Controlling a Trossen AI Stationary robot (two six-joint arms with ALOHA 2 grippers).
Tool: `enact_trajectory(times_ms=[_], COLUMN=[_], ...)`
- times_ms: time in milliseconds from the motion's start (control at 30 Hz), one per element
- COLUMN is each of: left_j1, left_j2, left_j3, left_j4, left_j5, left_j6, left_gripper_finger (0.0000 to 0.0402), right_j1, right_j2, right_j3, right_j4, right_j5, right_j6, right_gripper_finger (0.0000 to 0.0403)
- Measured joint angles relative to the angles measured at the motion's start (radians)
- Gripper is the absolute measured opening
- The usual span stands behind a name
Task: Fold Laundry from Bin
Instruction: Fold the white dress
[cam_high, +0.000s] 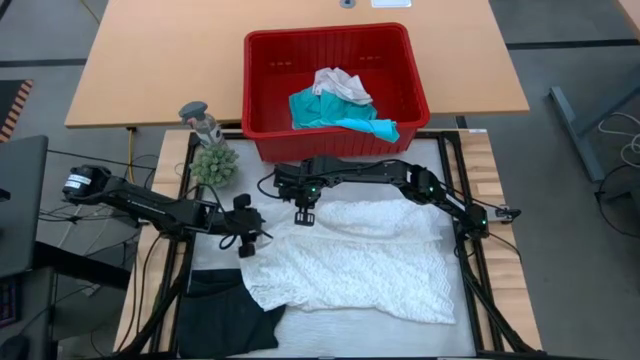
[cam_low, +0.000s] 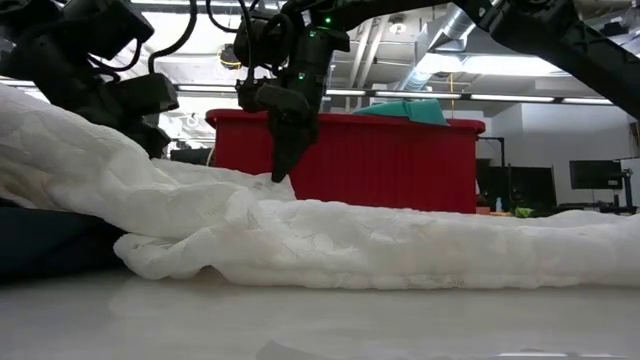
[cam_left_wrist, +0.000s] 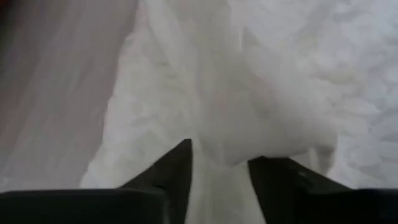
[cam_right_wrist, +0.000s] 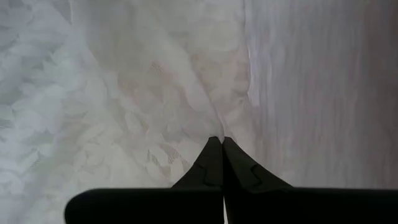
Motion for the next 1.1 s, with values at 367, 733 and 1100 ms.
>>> enact_trajectory(times_ms=[367, 733, 1100], left_j1=[0.000, 0.000, 0.000], left_j2=[-0.001, -0.001, 0.000], left_j3=[0.085, 0.144, 0.143], left_j4=[-0.127, -0.280, -0.290], left_j5=[-0.081, -0.239, -0.244], left_j6=[0.029, 0.137, 0.105], left_gripper_finger=[0.0006, 0.0000, 0.0000], right_j1=[0.000, 0.000, -0.002], right_j2=[0.000, 0.000, 0.000], right_j3=[0.000, 0.000, 0.000], right_j4=[-0.001, -0.010, -0.014], right_j5=[0.000, 0.000, 0.002], right_j6=[-0.002, -0.004, 0.005], right_gripper_finger=[0.0017, 0.0019, 0.0024])
